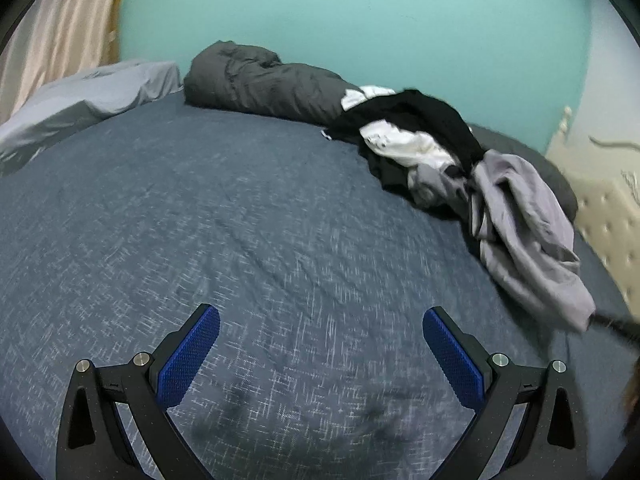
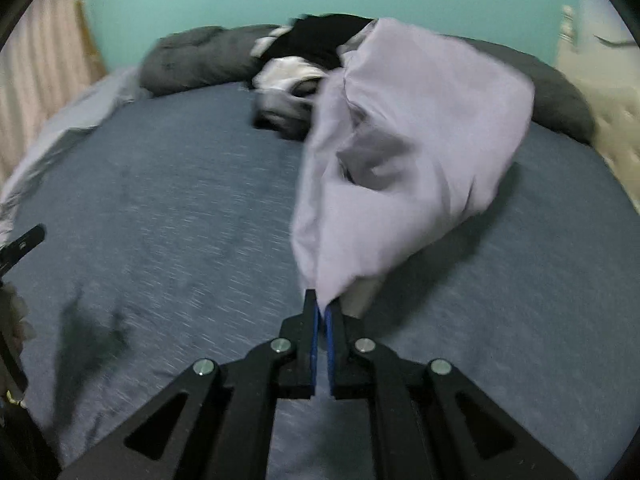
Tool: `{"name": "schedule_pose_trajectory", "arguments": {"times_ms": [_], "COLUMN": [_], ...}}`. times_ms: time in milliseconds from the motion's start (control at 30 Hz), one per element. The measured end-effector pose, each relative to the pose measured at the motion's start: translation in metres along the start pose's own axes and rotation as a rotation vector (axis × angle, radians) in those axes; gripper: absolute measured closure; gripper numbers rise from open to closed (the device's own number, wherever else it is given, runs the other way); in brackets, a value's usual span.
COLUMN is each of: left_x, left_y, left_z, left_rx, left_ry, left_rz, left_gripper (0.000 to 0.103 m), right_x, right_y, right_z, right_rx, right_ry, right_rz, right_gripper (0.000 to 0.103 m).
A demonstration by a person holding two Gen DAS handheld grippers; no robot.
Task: Fold clothes
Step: 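Pull the lavender jacket out of the pile with the right gripper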
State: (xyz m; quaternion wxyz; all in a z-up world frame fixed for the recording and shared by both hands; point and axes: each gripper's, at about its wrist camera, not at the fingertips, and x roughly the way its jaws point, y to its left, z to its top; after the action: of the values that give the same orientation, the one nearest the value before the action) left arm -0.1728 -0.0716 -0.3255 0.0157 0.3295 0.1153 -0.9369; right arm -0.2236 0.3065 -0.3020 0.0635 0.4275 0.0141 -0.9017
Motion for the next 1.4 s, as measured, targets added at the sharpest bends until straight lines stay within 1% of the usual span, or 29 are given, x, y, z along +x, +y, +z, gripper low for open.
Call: {"name": "schedule_pose_trajectory", "arguments": {"times_ms": [33, 100, 133, 167, 200, 233, 267, 333, 433, 500, 600, 700, 733, 800, 833, 867, 933, 1033, 1100, 1200, 1233, 1267, 1367, 1400], "left_x": [0.004, 0.013, 0.016, 0.018, 0.020, 0.022, 0.024, 0.028, 0.036, 0.041, 0.047, 0.052, 0.053, 0.053, 0.053, 0.052, 0.052, 0.048, 0.045, 0.042, 0.042, 0.043, 0.043, 0.043], "left_y": [0.000, 0.000, -0.001, -0.002, -0.003, -0.003, -0.004, -0.004, -0.003, -0.003, -0.003, -0.005, -0.006, -0.008, -0.009, -0.010, -0.011, -0.013, -0.014, -0.014, -0.013, -0.013, -0.012, -0.013], "left_z": [-0.001, -0.003, -0.002, -0.001, -0.001, 0.000, 0.000, -0.001, -0.003, -0.004, -0.007, -0.011, -0.011, -0.012, -0.012, -0.012, -0.012, -0.012, -0.011, -0.008, -0.008, -0.007, -0.008, -0.008], "left_rx": [0.000, -0.001, -0.003, -0.001, 0.004, 0.011, 0.014, 0.020, 0.029, 0.028, 0.031, 0.045, 0.048, 0.061, 0.070, 0.073, 0.076, 0.079, 0.083, 0.084, 0.082, 0.080, 0.076, 0.076], "left_ry": [0.008, 0.025, 0.025, 0.022, 0.019, 0.017, 0.017, 0.019, 0.034, 0.043, 0.059, 0.071, 0.073, 0.067, 0.063, 0.063, 0.063, 0.052, 0.041, 0.030, 0.028, 0.027, 0.028, 0.028], "left_rz": [-0.002, -0.007, -0.008, -0.008, -0.006, -0.003, -0.001, 0.003, 0.004, 0.006, 0.008, 0.008, 0.008, 0.012, 0.015, 0.014, 0.011, 0.015, 0.019, 0.026, 0.026, 0.027, 0.029, 0.030], "left_gripper": [0.000, 0.000, 0.000, 0.000, 0.000, 0.000, 0.000, 0.000, 0.000, 0.000, 0.000, 0.000, 0.000, 0.000, 0.000, 0.000, 0.000, 0.000, 0.000, 0.000, 0.000, 0.000, 0.000, 0.000], "right_x": [-0.007, -0.020, -0.023, -0.023, -0.023, -0.021, -0.013, 0.005, 0.045, 0.066, 0.100, 0.133, 0.140, 0.149, 0.146, 0.144, 0.134, 0.096, 0.074, 0.038, 0.028, 0.018, 0.009, 0.008], "right_y": [-0.006, -0.016, -0.019, -0.022, -0.024, -0.026, -0.027, -0.028, -0.027, -0.027, -0.023, -0.011, -0.008, -0.002, -0.003, -0.004, -0.007, -0.020, -0.033, -0.068, -0.083, -0.096, -0.125, -0.130], "right_z": [0.000, 0.009, 0.016, 0.024, 0.031, 0.038, 0.044, 0.054, 0.068, 0.073, 0.076, 0.075, 0.073, 0.069, 0.067, 0.065, 0.062, 0.049, 0.037, 0.010, -0.004, -0.017, -0.062, -0.073], "right_rx": [0.018, 0.035, 0.036, 0.037, 0.038, 0.040, 0.042, 0.044, 0.041, 0.067, 0.109, 0.091, 0.077, 0.047, 0.051, 0.054, 0.064, 0.095, 0.126, 0.216, 0.266, 0.311, 0.383, 0.386], "right_ry": [-0.011, -0.055, -0.075, -0.087, -0.100, -0.110, -0.107, -0.098, -0.042, -0.015, 0.032, 0.089, 0.102, 0.115, 0.104, 0.093, 0.062, -0.020, -0.043, -0.070, -0.071, -0.066, 0.038, 0.078], "right_rz": [-0.025, -0.065, -0.089, -0.099, -0.108, -0.114, -0.104, -0.088, -0.085, -0.069, -0.039, -0.032, -0.030, -0.036, -0.034, -0.032, -0.021, -0.021, -0.041, -0.110, -0.135, -0.160, -0.235, -0.248], "right_gripper": [0.097, 0.091, 0.082, 0.069, 0.059, 0.046, 0.042, 0.042, 0.041, 0.041, 0.041, 0.041, 0.042, 0.069, 0.085, 0.091, 0.098, 0.101, 0.101, 0.101, 0.101, 0.101, 0.101, 0.101]}}
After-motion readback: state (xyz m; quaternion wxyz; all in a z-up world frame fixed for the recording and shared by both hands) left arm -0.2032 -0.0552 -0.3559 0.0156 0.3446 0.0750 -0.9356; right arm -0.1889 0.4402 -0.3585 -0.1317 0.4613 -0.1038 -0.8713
